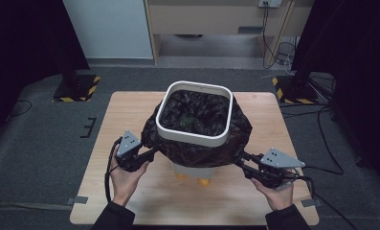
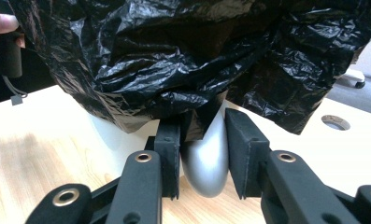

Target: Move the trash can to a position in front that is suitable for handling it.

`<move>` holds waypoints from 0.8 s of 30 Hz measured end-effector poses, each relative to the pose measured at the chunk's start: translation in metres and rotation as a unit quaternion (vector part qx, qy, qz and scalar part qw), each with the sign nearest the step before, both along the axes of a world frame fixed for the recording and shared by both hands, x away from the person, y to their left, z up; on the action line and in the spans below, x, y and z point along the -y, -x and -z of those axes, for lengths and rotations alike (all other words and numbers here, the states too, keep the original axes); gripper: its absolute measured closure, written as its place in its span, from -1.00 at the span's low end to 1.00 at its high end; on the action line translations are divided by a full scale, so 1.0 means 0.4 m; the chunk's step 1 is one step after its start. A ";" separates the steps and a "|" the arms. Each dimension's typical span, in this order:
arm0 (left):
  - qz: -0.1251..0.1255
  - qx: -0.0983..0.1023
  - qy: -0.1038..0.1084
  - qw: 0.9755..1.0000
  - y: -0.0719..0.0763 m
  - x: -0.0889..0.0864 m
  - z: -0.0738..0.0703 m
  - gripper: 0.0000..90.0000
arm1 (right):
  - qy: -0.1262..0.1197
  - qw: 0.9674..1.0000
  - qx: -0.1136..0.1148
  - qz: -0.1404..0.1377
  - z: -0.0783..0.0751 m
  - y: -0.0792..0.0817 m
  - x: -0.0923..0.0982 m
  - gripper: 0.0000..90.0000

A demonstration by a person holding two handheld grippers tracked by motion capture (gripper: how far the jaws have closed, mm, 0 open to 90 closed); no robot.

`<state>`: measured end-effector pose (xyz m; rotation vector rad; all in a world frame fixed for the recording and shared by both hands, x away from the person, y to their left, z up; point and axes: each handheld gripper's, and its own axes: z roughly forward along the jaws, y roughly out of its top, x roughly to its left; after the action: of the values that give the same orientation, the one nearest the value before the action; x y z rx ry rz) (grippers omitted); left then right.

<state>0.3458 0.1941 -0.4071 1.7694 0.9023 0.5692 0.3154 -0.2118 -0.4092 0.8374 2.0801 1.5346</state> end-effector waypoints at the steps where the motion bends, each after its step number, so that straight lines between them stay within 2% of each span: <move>1: 0.002 0.001 0.000 1.000 0.000 -0.001 0.001 0.36 | 0.000 1.000 0.000 0.000 0.000 0.000 0.000 0.50; 6: 0.006 0.011 -0.007 1.000 0.004 -0.008 0.008 0.28 | 0.003 1.000 0.007 0.001 0.007 0.001 -0.001 0.50; 7: 0.004 0.010 -0.012 1.000 0.007 -0.012 0.010 0.21 | 0.000 1.000 0.007 0.002 0.011 0.001 -0.001 0.49; 11: -0.002 0.005 -0.020 1.000 0.022 -0.030 0.023 0.14 | -0.008 1.000 0.001 0.004 0.022 0.002 0.004 0.44; 13: -0.005 -0.003 -0.028 1.000 0.031 -0.041 0.035 0.09 | -0.010 1.000 0.005 0.008 0.020 0.004 0.008 0.36; 14: -0.007 -0.007 -0.032 0.999 0.036 -0.047 0.043 0.00 | -0.012 1.000 0.012 0.012 0.017 0.007 0.015 0.30; 17: -0.011 -0.020 -0.040 0.999 0.054 -0.066 0.068 -0.05 | -0.014 1.000 0.012 0.017 0.018 0.011 0.028 0.20; 20: -0.016 -0.035 -0.059 0.998 0.070 -0.084 0.097 -0.12 | -0.015 1.000 0.008 0.019 0.019 0.013 0.036 0.15; 24: -0.023 -0.060 -0.073 0.995 0.089 -0.101 0.144 -0.20 | -0.013 1.000 0.002 0.027 0.026 0.017 0.054 0.07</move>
<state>0.3103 0.2344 -0.4646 1.9358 1.0090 0.5755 0.3087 -0.2333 -0.4194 0.8913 2.0236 1.5363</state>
